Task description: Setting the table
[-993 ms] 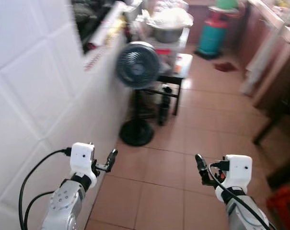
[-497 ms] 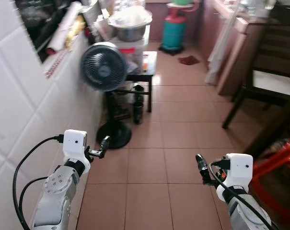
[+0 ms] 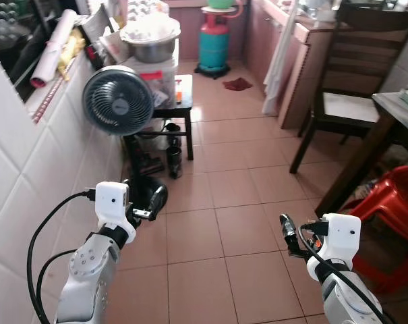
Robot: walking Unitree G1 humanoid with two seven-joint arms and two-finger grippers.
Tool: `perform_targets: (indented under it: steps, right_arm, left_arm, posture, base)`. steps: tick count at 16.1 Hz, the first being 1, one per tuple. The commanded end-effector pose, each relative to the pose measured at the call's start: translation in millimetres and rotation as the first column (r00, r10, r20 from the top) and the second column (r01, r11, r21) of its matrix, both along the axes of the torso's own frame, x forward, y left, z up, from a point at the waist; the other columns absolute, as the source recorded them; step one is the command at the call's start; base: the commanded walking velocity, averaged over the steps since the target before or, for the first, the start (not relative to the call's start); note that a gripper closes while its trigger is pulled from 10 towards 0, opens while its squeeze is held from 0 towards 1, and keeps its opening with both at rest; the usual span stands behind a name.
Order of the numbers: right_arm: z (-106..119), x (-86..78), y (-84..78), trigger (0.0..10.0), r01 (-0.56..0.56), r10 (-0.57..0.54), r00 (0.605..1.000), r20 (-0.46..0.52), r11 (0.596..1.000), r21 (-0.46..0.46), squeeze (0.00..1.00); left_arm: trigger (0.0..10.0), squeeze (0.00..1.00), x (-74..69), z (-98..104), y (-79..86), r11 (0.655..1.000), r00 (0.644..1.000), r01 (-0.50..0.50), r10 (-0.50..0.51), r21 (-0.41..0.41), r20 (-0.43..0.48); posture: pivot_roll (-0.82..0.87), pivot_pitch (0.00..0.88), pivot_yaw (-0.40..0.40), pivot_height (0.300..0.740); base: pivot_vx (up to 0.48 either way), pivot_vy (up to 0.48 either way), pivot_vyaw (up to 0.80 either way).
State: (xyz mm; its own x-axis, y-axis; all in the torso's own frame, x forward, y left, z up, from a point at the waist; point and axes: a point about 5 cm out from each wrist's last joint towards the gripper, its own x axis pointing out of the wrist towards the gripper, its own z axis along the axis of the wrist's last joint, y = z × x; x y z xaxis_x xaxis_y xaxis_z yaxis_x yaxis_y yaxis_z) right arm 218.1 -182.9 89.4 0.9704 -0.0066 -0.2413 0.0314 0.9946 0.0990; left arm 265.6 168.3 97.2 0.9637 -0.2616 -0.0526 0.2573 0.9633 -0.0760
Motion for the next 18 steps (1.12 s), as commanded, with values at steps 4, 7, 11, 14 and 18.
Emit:
perform_targets:
  steps: [4,7,11,14,18]
  right_arm:
    - [10,2.6,-2.8,10.0,-0.004,0.004,0.999,0.037,1.000,-0.017,0.00]
    - [12,5.4,-3.7,10.0,0.000,0.001,0.999,0.047,1.000,-0.022,0.00]
    - [12,6.6,-3.0,10.0,-0.002,0.003,0.999,0.049,1.000,-0.024,0.00]
    - [12,6.3,-1.1,10.0,-0.006,0.007,0.999,0.047,1.000,-0.024,0.00]
    - [11,5.5,-1.7,10.0,-0.009,0.010,0.999,0.043,1.000,-0.030,0.00]
  left_arm:
    - [10.0,0.00,-0.5,-4,-3.0,0.999,0.999,0.049,-0.049,-0.008,-0.023]
    - [10.0,0.00,3.0,-1,-7.0,0.996,0.997,0.077,-0.078,-0.035,-0.013]
    - [10.0,0.00,2.8,0,-8.3,0.992,0.994,0.111,-0.112,-0.053,-0.014]
    - [10.0,0.00,1.5,-2,-10.4,0.991,0.992,0.121,-0.123,-0.062,-0.024]
    - [10.0,0.00,-1.6,-6,-10.3,0.990,0.990,0.131,-0.133,-0.058,-0.042]
  posture:
    - [0.01,0.000,0.016,0.740]
    - [0.02,0.000,0.013,0.740]
    - [0.02,0.000,0.014,0.740]
    - [0.02,0.000,0.014,0.740]
    - [0.02,0.002,0.015,0.740]
  base:
    - [0.000,0.000,-0.77]
    - [0.000,0.000,-0.77]
    - [0.207,0.000,-0.77]
    - [0.312,0.000,-0.77]
    - [0.277,0.000,-0.77]
